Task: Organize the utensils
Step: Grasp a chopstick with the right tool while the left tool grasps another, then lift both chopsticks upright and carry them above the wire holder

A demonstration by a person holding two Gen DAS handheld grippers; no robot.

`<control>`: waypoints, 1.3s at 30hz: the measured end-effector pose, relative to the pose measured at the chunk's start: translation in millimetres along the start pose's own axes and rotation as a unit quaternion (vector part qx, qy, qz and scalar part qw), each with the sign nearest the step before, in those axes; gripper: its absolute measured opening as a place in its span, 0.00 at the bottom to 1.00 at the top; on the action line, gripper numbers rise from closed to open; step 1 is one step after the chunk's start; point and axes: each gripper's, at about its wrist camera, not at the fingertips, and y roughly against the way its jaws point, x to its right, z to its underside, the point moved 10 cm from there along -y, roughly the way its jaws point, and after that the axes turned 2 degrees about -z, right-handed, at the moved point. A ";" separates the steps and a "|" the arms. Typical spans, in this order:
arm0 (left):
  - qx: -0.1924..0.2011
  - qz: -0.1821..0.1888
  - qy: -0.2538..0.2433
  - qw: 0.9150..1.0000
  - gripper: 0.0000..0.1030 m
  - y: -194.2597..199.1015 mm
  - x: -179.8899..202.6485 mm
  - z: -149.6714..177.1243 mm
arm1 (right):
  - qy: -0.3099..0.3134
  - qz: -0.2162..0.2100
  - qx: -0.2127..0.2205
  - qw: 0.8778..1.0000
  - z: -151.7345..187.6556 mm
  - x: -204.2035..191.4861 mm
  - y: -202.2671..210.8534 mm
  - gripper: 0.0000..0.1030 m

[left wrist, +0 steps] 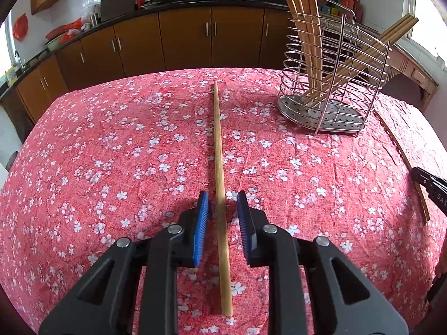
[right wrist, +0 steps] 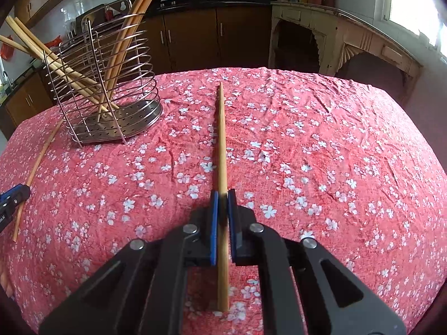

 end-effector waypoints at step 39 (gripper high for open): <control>-0.001 -0.014 -0.003 1.000 0.19 18.5 -0.6 20.8 | -0.010 -0.008 -0.006 1.000 18.6 3.8 17.7 0.09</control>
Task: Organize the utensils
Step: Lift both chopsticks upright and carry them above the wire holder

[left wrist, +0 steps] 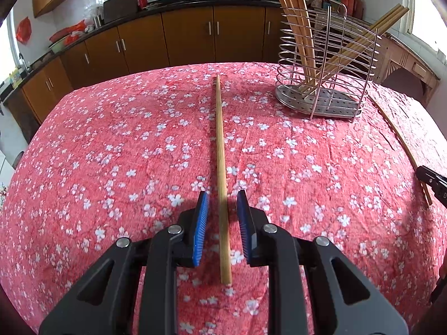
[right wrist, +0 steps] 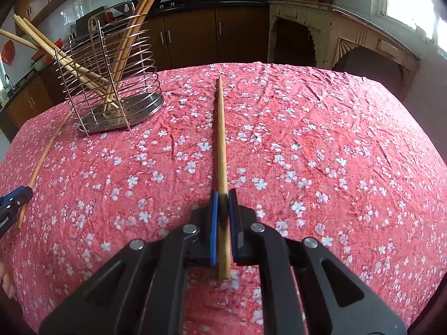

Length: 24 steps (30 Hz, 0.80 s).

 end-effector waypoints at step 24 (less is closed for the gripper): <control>0.176 0.086 0.085 0.977 0.07 135.2 -23.5 -74.0 | -0.038 -0.066 0.232 0.970 -89.7 12.0 144.6 0.08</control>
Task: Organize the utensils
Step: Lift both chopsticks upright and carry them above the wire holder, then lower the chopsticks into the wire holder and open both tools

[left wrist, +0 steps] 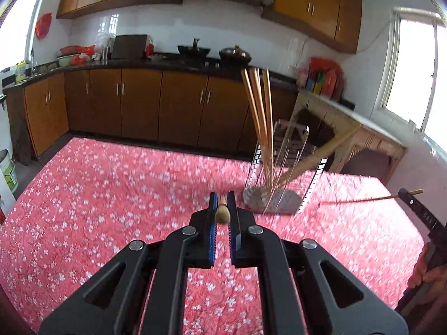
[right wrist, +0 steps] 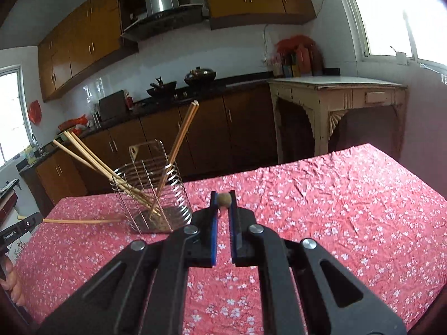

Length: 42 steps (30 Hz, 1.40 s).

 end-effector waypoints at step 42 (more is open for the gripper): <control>0.189 0.021 -0.009 0.982 0.07 41.0 93.8 -195.9 | 0.028 -0.079 0.162 0.983 -197.8 -112.2 3.6 0.08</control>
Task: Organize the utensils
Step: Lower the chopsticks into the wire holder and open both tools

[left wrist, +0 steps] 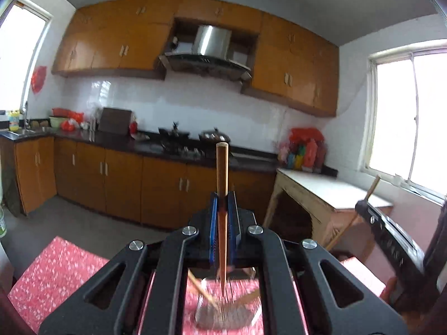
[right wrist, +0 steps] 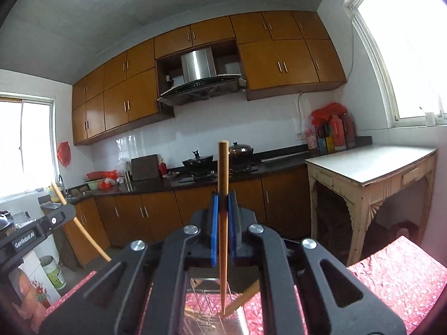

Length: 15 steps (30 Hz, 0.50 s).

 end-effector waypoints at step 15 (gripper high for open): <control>-0.078 -0.026 0.015 0.996 0.07 -66.0 -13.9 55.8 | -0.032 -0.013 -0.089 0.995 71.2 9.3 -75.3 0.08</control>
